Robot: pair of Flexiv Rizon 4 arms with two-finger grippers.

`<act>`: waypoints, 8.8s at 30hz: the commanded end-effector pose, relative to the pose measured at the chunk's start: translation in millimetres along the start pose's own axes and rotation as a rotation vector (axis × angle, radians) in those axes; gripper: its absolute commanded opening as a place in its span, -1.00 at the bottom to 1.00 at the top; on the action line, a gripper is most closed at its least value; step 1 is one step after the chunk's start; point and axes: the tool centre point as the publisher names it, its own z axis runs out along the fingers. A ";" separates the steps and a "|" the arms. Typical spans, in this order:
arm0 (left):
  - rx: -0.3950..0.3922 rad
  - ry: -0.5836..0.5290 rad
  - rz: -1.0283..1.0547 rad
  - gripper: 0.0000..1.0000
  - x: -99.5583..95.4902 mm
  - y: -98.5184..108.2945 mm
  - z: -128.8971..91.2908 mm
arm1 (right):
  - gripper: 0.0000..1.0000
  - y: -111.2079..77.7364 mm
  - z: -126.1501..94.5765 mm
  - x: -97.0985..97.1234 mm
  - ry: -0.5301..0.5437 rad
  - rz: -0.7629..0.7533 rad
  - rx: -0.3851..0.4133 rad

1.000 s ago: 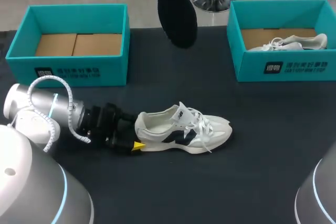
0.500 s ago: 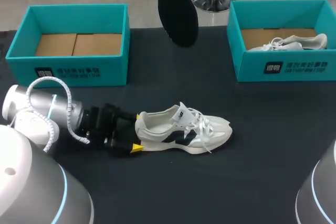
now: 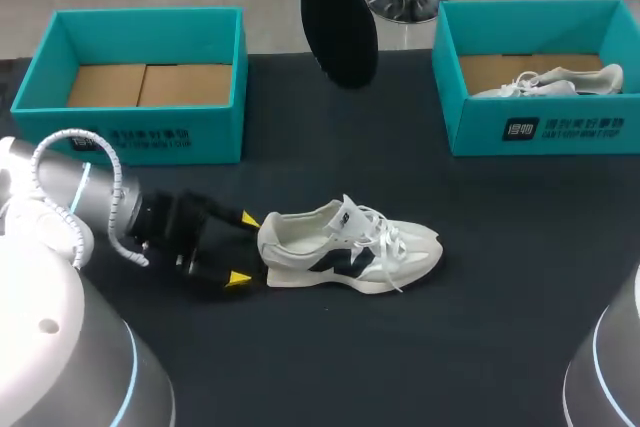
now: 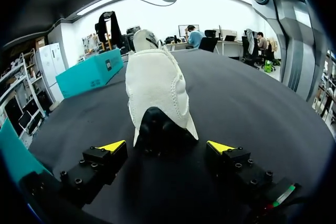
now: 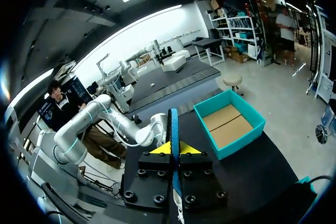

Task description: Take the shoe out of the shoebox, open the shoe tongue, remove and reinsert the insole, then place the shoe into the shoebox

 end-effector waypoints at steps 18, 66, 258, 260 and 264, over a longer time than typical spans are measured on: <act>-0.392 0.105 0.095 1.00 0.2 -70.5 -86.7 | -1.00 0.7 0.3 -0.5 0.000 0.000 0.002; -0.694 0.130 0.008 1.00 -38.9 -106.1 -36.2 | -1.00 -16.6 -31.3 -9.3 0.056 0.152 -0.002; 0.363 -0.622 1.576 1.00 -110.7 -289.0 -81.1 | -1.00 -30.0 -21.1 -1.4 0.180 0.315 -0.002; 0.363 -0.622 1.576 1.00 -110.7 -289.0 -81.1 | -1.00 -35.0 -17.7 0.5 0.205 0.362 0.002; 0.363 -0.622 1.576 1.00 -110.7 -289.0 -81.1 | -1.00 -38.4 -5.9 1.0 0.233 0.428 -0.004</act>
